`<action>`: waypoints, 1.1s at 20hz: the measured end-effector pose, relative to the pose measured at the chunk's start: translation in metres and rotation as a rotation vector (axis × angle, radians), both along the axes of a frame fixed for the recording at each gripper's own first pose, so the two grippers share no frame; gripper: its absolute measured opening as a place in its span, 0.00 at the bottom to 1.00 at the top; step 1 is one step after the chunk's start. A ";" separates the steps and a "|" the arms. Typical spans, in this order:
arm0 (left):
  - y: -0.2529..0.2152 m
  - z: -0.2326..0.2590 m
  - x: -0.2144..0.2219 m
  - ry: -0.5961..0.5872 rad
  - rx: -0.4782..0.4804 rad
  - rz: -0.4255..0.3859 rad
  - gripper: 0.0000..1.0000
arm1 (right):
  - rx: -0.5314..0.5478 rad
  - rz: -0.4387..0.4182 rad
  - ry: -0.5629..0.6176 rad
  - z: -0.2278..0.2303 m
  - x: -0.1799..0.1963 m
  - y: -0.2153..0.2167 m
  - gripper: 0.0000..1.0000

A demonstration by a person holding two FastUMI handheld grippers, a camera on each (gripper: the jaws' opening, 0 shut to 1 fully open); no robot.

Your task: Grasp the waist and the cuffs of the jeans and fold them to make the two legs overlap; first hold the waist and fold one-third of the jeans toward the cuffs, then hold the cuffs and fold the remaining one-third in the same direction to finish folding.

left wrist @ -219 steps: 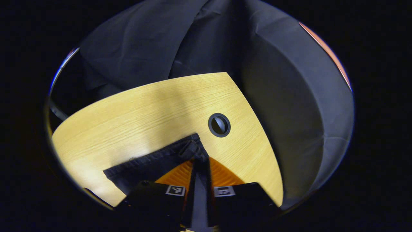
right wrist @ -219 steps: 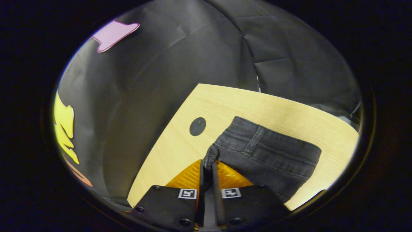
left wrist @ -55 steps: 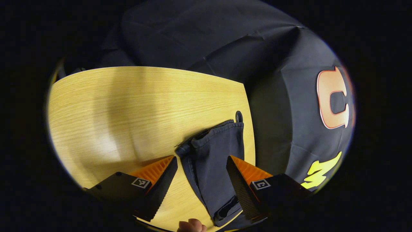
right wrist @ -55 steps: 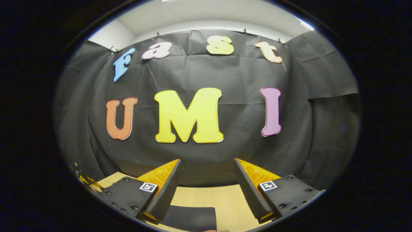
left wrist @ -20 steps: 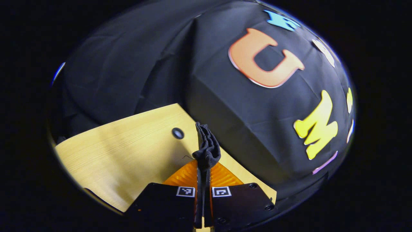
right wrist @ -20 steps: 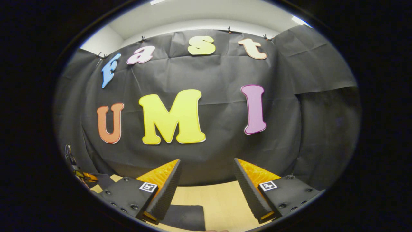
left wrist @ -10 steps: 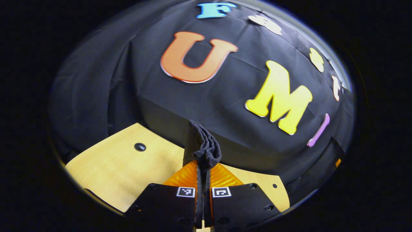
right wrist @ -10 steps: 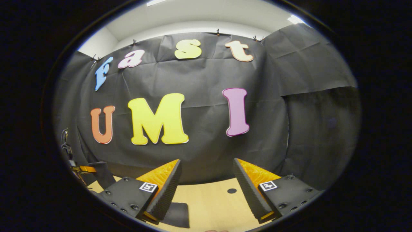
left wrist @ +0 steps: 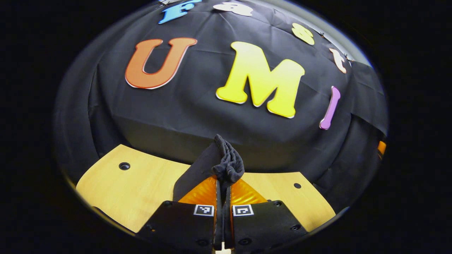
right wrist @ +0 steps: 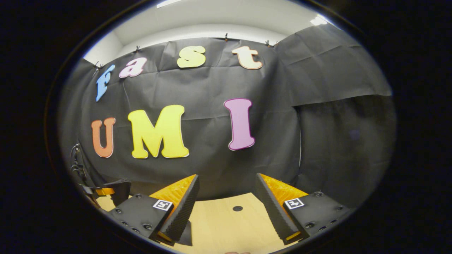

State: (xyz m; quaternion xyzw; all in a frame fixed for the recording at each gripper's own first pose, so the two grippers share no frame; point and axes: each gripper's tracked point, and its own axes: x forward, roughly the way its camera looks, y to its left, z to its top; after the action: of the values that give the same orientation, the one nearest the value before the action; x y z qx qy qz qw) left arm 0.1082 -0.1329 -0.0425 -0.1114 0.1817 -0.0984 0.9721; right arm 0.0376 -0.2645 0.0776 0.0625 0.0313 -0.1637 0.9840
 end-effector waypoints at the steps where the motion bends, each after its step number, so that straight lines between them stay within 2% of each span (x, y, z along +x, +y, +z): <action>1: -0.013 -0.003 -0.001 0.003 0.012 -0.022 0.05 | -0.001 -0.010 0.002 0.000 -0.005 -0.005 0.94; 2: -0.026 -0.007 -0.002 0.006 0.021 -0.042 0.05 | -0.002 -0.021 0.004 0.000 -0.009 -0.012 0.94; 3: -0.036 -0.010 -0.004 0.009 0.033 -0.062 0.05 | -0.001 -0.031 0.007 -0.001 -0.012 -0.017 0.99; 4: -0.048 -0.014 -0.006 0.012 0.051 -0.081 0.05 | 0.002 -0.040 0.010 -0.002 -0.016 -0.023 0.94; 10: -0.114 -0.051 -0.031 0.027 0.202 -0.224 0.05 | 0.006 -0.074 0.024 -0.010 -0.028 -0.045 0.94; 16: -0.138 -0.113 -0.055 0.041 0.429 -0.338 0.05 | 0.012 -0.094 0.031 -0.015 -0.035 -0.064 0.94; 21: -0.147 -0.139 -0.061 0.064 0.494 -0.372 0.05 | 0.016 -0.096 0.040 -0.018 -0.035 -0.073 0.94; 22: -0.148 -0.143 -0.062 0.065 0.505 -0.379 0.05 | 0.013 -0.096 0.043 -0.019 -0.035 -0.074 0.99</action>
State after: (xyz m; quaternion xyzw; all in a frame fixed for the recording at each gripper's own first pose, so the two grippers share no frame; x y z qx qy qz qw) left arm 0.0464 -0.2814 -0.1853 0.1664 0.2491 -0.2257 0.9270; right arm 0.0026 -0.3386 0.0586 0.0670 0.0503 -0.2117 0.9737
